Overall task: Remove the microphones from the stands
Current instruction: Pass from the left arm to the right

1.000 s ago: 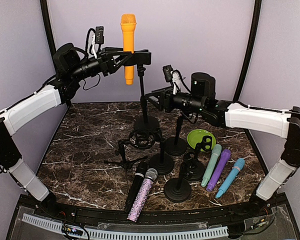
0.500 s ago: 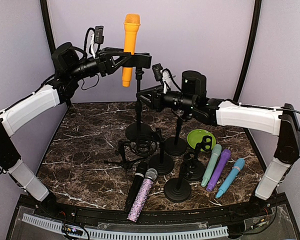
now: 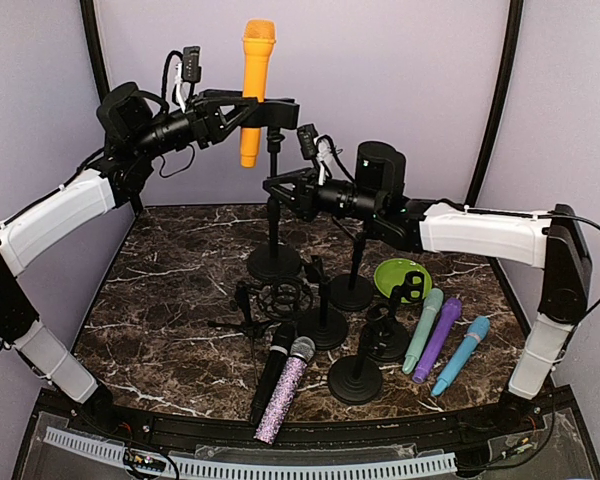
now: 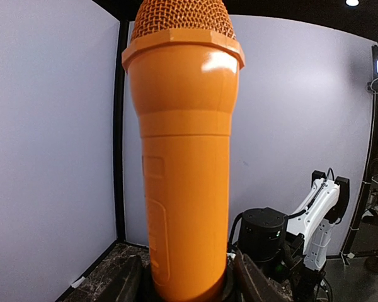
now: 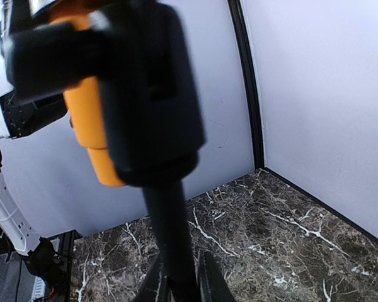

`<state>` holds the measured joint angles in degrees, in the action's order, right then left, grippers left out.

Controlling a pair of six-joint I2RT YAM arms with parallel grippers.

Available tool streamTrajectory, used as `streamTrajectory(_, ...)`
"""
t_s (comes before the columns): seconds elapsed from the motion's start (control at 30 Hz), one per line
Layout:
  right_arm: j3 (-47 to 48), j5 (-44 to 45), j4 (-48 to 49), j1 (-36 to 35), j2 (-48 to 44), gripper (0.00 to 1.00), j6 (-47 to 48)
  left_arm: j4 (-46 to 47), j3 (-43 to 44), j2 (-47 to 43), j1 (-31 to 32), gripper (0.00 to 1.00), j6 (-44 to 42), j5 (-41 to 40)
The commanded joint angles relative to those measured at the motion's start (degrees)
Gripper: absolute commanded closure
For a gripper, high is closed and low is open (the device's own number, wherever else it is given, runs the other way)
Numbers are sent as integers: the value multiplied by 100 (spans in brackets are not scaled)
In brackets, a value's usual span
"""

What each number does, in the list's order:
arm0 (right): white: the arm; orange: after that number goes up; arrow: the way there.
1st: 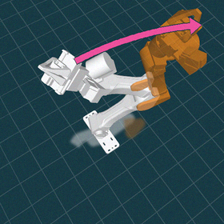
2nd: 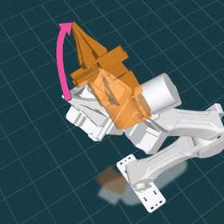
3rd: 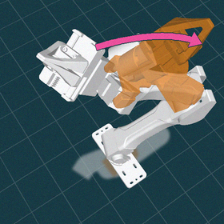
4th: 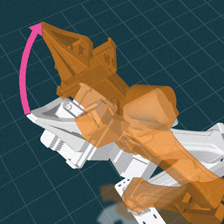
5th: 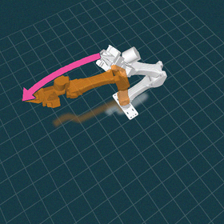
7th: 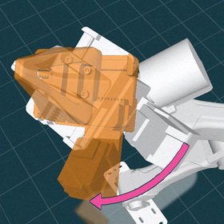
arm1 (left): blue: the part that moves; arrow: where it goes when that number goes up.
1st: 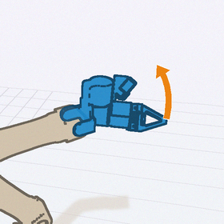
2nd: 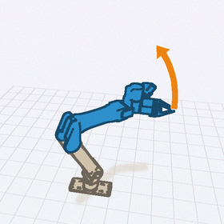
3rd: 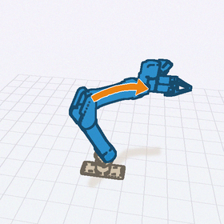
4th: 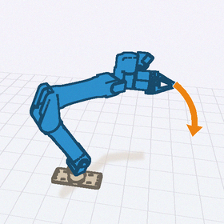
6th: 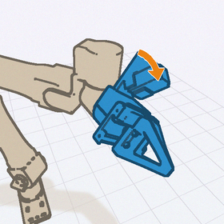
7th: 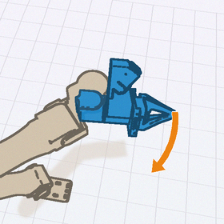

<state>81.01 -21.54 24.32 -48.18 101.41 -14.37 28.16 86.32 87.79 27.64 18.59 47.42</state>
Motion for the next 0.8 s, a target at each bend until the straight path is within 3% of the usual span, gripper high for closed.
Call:
streamTrajectory(0.0,130,140,626,-24,2,98,-182,419,109,-442,38,100,-45,24)
streamTrajectory(0.13,79,557,845,-24,-125,100,-99,213,-13,-460,40,97,-382,-198)
streamTrajectory(0.23,90,810,995,-24,-212,100,-29,177,-178,-480,36,73,-627,-365)
streamTrajectory(0.43,194,1142,1167,-29,-272,100,186,-7,-161,-419,39,47,-935,-391)
streamTrajectory(0.57,246,1424,1154,-27,-366,100,291,-273,-158,-423,39,36,-1275,-457)
streamTrajectory(0.77,474,1659,787,-23,-635,100,292,-274,-571,-583,39,25,-1555,-1299)
